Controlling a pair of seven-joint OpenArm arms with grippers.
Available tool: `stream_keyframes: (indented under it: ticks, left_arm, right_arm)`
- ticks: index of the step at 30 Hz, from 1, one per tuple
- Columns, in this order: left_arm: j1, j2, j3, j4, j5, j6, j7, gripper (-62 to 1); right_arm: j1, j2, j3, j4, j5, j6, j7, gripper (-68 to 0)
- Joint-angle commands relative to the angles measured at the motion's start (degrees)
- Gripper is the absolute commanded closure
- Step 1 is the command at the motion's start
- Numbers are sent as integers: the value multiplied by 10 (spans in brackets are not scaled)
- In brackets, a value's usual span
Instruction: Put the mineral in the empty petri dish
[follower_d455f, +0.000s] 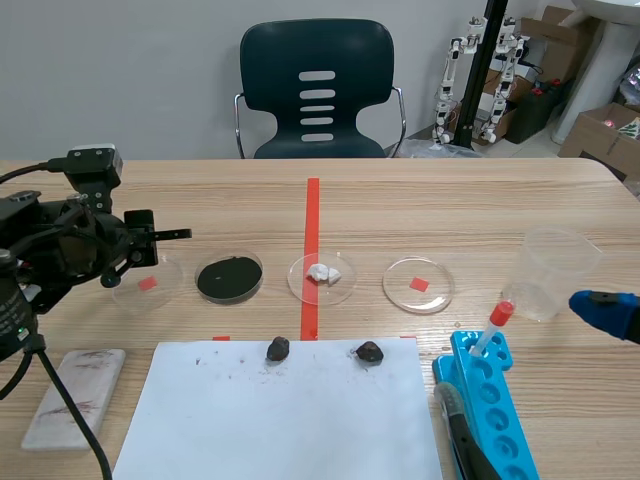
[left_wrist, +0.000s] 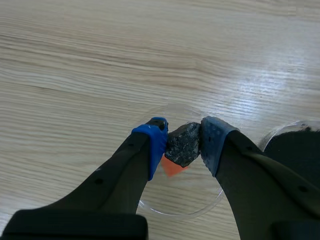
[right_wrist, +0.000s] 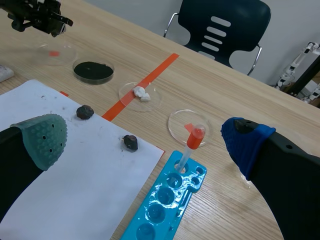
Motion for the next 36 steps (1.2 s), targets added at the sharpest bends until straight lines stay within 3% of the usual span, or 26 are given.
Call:
stream_keyframes:
  ticks: [1,11,23,36]
  left_arm:
    - [-18,2,-1,-7,3,-1,-13,-117]
    - [-41,6,-1,-76,3,-1,-34,-117]
    - [-41,18,-1,-93,20,-30,-36,-117]
    - [-43,20,-1,-115,21,-31,-50,-117]
  right_arm:
    - [3,1,3,11,5,-2,8,-655]
    - [3,1,3,11,5,-2,8,-655]
    - [3,1,3,11,5,-2,8,-655]
    - [3,1,3,11,5,-2,8,-655]
